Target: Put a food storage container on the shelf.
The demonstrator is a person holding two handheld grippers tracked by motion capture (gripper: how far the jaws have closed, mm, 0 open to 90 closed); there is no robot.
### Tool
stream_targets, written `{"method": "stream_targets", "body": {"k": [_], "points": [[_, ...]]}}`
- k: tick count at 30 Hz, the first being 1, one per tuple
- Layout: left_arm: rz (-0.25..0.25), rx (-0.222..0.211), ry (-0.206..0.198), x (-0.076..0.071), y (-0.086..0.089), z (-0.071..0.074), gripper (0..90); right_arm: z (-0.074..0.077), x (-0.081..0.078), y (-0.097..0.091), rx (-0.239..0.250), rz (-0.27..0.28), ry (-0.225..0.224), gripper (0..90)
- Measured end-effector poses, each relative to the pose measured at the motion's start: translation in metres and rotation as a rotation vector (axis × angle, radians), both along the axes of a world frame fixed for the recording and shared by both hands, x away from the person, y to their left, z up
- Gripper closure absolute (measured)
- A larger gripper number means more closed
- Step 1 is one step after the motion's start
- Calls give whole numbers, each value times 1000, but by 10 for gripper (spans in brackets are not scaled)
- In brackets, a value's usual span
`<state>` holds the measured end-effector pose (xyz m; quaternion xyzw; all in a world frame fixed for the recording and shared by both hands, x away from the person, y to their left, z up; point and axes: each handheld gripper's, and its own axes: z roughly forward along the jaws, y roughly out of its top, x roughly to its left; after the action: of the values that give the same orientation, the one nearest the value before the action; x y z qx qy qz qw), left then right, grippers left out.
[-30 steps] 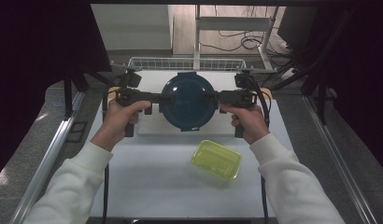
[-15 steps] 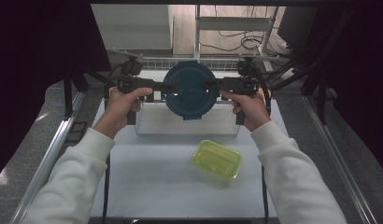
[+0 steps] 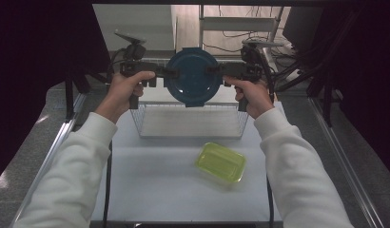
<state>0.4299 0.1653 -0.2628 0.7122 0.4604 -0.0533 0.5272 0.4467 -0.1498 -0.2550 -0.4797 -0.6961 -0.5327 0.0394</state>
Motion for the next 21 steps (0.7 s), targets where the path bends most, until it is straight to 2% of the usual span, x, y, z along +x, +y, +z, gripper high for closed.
{"method": "stream_targets", "body": {"k": [4,11,21], "points": [[0,4,11,9,1,-4,424,-2,10,1,1,0,16,355],[-13,11,44,26,1,-17,424,-16,25,1,3,-10,56,356],[-8,-10,93,45,-5,-38,423,-35,42,-4,7,-35,126,350]]}}
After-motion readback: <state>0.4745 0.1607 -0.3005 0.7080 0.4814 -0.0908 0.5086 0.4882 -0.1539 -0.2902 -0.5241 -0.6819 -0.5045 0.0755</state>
